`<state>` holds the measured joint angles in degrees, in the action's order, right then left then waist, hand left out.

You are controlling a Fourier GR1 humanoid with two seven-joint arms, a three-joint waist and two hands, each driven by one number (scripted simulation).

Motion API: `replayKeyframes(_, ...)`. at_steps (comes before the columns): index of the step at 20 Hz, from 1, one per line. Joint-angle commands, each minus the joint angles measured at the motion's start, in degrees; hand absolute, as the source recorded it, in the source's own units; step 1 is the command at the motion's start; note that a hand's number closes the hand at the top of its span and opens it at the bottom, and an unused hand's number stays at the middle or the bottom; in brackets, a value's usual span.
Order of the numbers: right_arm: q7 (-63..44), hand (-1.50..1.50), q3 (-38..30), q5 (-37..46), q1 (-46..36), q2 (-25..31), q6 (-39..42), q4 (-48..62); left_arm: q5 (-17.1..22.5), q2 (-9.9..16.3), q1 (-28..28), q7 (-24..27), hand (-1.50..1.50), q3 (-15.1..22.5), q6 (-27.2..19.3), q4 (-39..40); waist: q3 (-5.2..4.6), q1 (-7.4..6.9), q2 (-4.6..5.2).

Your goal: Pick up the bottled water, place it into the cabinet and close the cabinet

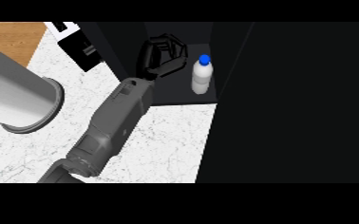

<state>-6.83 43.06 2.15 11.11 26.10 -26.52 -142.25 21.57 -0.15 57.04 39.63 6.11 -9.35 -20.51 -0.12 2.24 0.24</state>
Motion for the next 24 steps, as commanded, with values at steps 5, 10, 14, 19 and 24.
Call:
replayKeyframes(5, -0.94, -1.5, -0.76, 3.05, 2.75, 2.79, -1.14, -5.01, 5.18, 0.15, -12.03, -4.05, 1.5, 3.31, 8.14, -15.33, 0.13, -2.73, -0.93)
replayKeyframes(10, -2.65, -1.5, 0.19, 3.67, 0.25, 3.27, -1.5, -4.08, 6.66, 2.2, -22.05, -6.38, 1.5, 6.14, 7.03, -27.52, 0.08, -4.48, -1.36)
replayKeyframes(14, -5.21, -1.5, -1.16, 2.3, 0.31, 4.88, -1.9, -6.03, 8.44, 2.96, -30.1, -9.86, 1.5, 8.4, 7.29, -37.55, 0.04, -5.41, -1.63)
replayKeyframes(19, -5.33, 1.5, 1.59, 1.29, -2.49, 6.5, 1.74, -4.17, 8.4, 7.11, -42.06, -14.94, 1.5, 12.71, 7.49, -55.03, 0.11, -5.64, -1.43)
replayKeyframes(24, -8.08, 1.5, 6.64, -1.49, -6.87, 6.11, 6.63, -5.93, 8.91, 10.97, -54.49, -15.7, 1.5, 14.43, 6.86, -67.94, 0.09, -5.74, -1.16)
